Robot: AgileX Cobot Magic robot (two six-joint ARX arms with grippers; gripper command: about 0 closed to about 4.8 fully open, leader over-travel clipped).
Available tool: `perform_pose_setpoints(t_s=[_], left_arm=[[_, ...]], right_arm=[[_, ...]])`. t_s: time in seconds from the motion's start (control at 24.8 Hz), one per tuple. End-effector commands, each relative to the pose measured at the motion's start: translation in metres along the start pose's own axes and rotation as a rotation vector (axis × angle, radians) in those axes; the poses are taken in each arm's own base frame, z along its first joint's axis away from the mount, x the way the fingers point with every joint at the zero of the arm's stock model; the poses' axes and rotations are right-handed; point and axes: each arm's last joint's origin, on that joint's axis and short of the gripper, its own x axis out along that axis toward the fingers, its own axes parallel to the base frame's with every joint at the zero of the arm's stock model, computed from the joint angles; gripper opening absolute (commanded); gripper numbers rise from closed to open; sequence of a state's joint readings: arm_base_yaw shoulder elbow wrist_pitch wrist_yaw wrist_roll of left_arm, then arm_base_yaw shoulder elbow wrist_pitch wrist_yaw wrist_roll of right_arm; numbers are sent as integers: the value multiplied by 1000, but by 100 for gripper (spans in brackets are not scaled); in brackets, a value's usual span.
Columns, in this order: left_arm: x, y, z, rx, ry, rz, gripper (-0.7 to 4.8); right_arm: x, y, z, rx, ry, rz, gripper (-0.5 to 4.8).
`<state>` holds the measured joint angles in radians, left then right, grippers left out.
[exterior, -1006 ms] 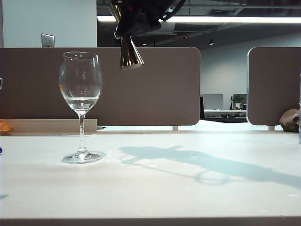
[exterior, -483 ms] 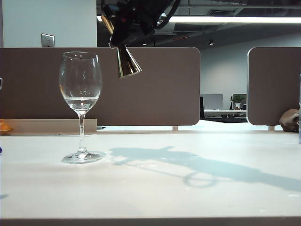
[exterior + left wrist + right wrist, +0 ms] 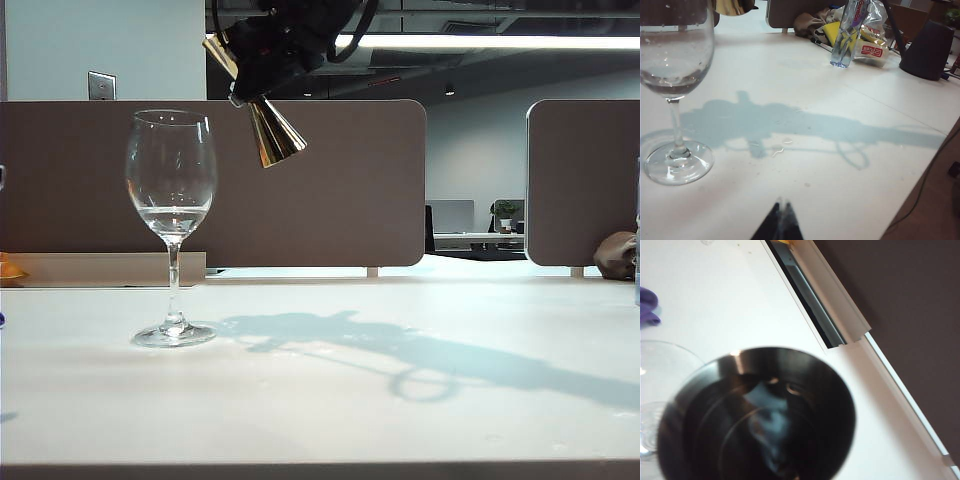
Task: Pick up the jigger and pour the water inside into the glass.
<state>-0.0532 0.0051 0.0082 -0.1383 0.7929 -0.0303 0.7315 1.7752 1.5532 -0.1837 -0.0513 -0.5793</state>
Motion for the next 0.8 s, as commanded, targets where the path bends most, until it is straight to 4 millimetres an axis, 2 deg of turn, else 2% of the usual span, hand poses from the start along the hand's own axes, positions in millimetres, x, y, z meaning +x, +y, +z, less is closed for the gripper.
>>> perform_pose_setpoints(t_s=[0.04, 0.32, 0.64, 0.8], left_arm=[[0, 0, 0, 2, 2, -3, -5], [0, 0, 0, 2, 3, -3, -5], [0, 0, 0, 2, 2, -3, -5], [0, 0, 0, 2, 2, -3, -5]], right_arm=[[0, -3, 4, -29, -26, -27, -2], [10, 3, 1, -31, -9, -8, -1], [25, 5, 20, -72, -18, -11, -1], [27, 5, 22, -132, 1, -29, -1]])
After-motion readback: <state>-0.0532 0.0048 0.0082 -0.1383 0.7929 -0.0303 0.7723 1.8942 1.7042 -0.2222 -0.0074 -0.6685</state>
